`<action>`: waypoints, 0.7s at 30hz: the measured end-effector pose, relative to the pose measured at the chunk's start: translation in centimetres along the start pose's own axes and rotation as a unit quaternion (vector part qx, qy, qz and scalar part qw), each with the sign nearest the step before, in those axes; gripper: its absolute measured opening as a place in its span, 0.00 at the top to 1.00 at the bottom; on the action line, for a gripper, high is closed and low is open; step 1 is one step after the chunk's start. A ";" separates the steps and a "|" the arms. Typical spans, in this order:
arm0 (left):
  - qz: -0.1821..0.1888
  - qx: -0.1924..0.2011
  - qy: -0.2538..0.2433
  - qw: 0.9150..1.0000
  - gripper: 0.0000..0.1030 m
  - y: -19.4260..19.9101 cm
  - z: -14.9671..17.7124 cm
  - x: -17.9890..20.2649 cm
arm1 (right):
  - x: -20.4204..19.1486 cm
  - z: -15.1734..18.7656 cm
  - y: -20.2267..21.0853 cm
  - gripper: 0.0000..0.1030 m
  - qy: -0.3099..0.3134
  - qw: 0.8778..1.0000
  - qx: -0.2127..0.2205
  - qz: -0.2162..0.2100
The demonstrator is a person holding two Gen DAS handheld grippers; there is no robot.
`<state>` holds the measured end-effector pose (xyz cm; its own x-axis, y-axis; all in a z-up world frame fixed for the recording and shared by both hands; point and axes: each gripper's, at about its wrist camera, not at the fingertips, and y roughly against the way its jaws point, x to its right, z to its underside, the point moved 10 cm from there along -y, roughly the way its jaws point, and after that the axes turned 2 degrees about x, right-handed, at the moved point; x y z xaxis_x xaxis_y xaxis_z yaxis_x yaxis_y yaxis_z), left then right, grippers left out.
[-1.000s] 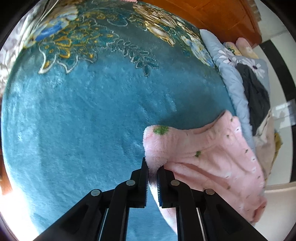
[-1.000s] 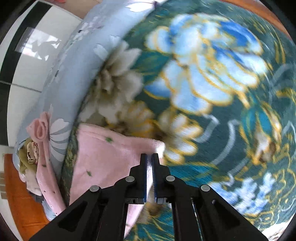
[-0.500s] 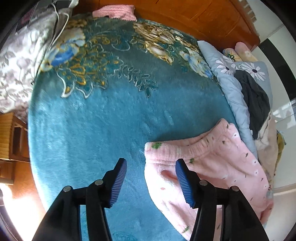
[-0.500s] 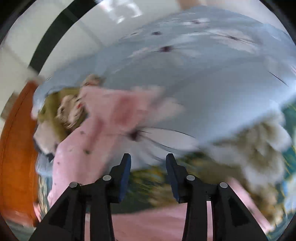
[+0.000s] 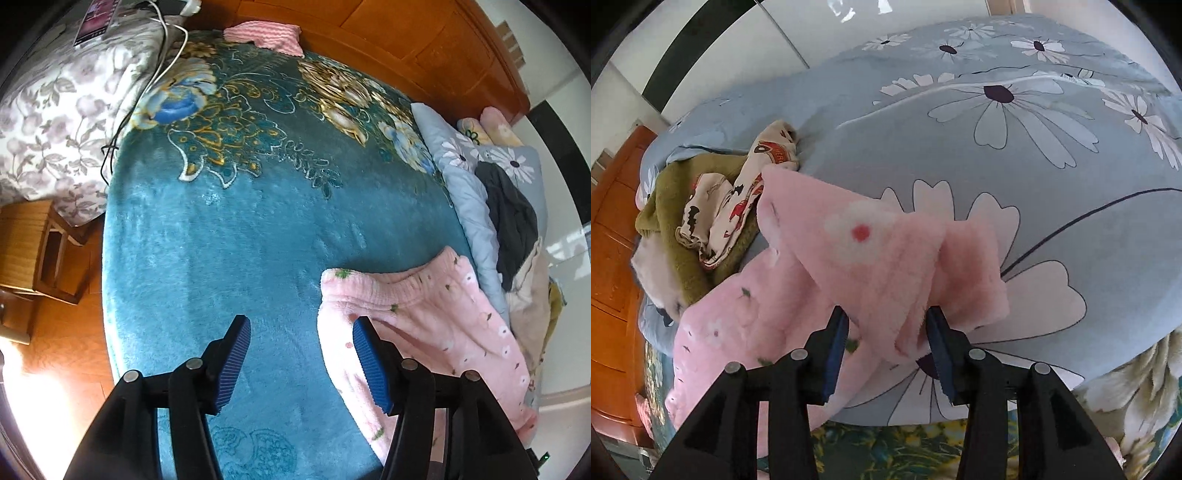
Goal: Fold clothes
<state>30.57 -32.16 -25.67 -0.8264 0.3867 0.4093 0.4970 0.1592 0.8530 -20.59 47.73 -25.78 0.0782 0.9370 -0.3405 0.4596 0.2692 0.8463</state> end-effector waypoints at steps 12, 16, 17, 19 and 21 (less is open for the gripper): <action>0.009 -0.020 -0.027 0.999 0.40 -1.9 1.2 3.4 | -0.3 -12.8 6.3 0.87 0.084 0.980 0.100 0.150; 0.013 -0.027 -0.027 0.999 0.40 -2.9 1.7 4.1 | 0.3 -15.1 7.7 0.51 0.094 0.970 0.129 0.184; 0.012 -0.029 -0.028 0.999 0.40 -3.1 1.9 4.2 | 0.3 -15.2 7.8 0.47 0.094 0.971 0.134 0.176; 0.009 -0.034 -0.030 0.999 0.40 -3.6 2.2 4.1 | 0.6 -14.7 7.8 0.47 0.090 0.974 0.133 0.161; 0.003 -0.038 -0.025 0.999 0.40 -4.1 2.5 3.7 | 1.5 -13.5 7.3 0.47 0.076 0.980 0.122 0.138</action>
<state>26.11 -29.15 -28.49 -0.8083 0.4322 0.3999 0.4793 0.0884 0.8732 -29.06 54.08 -14.63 0.1053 0.9939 -0.0322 0.6393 -0.0428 0.7678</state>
